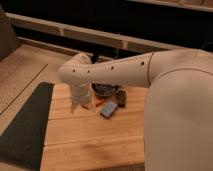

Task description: Drag the pepper across the table

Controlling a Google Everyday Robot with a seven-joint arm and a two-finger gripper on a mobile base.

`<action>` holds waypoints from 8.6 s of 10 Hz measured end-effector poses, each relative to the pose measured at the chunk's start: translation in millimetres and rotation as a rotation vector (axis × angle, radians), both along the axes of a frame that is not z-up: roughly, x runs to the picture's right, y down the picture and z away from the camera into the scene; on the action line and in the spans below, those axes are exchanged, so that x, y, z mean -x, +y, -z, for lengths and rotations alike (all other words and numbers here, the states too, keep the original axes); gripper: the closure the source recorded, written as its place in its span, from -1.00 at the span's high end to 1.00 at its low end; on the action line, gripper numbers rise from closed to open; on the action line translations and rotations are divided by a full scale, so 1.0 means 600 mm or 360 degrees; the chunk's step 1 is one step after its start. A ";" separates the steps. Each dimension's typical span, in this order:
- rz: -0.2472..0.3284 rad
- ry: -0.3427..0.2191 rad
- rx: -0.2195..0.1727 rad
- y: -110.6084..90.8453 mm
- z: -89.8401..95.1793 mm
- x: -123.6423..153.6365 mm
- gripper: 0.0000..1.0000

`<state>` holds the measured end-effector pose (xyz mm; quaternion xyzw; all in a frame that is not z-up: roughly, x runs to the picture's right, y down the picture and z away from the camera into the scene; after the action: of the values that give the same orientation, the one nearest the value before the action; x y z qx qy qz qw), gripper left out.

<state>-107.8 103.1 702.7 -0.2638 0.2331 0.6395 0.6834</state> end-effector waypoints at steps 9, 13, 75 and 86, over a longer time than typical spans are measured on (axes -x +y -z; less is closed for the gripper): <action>0.0000 0.0000 0.0000 0.000 0.000 0.000 0.30; 0.0005 -0.0053 -0.0156 -0.036 -0.015 0.006 0.30; -0.1018 0.0014 -0.0321 -0.065 -0.343 -0.016 0.30; -0.1038 0.0108 -0.0121 -0.017 -0.407 -0.012 -0.12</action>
<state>-100.8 92.9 946.8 -0.2774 0.1350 0.8413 0.4439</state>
